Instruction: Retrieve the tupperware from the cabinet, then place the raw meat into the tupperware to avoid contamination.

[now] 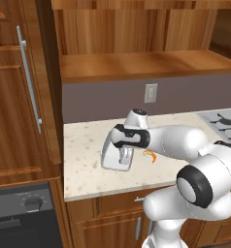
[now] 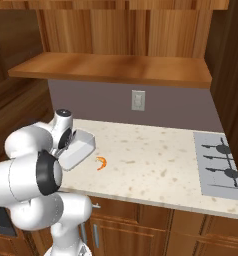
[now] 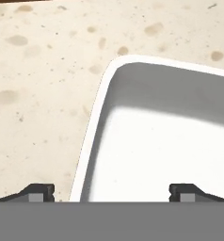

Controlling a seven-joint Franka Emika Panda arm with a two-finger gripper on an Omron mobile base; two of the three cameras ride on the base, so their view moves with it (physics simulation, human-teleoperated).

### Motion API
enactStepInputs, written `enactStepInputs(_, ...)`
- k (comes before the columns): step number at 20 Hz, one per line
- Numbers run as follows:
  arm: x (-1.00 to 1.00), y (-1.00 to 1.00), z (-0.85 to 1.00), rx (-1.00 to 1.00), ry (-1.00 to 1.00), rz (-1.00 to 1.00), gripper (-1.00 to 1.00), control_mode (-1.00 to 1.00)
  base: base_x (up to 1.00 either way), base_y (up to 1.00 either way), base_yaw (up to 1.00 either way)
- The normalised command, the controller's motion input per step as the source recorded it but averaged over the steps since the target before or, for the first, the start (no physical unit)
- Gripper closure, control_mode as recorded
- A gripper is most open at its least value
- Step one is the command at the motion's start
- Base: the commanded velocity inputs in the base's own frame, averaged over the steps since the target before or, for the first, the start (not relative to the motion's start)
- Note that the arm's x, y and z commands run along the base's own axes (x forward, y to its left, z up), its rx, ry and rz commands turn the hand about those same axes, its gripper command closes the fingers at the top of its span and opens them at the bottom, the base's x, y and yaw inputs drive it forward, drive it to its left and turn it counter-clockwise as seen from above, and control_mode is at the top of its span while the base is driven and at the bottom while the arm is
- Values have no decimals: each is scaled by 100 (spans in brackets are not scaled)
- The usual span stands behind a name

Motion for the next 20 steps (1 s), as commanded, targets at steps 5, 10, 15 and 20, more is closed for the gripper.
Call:
enactStepInputs(5, 0, 0, -6, 0, 0, 0, -100, -100, 0, 0, 0)
enactStepInputs(10, -3, 0, 15, 1, -1, 0, -100, -100, 0, 0, 0)
enactStepInputs(15, -7, 0, 38, 2, -3, 0, -100, -100, 0, 0, 0)
enactStepInputs(20, -16, 0, 42, 0, -4, 0, -100, -100, 0, 0, 0)
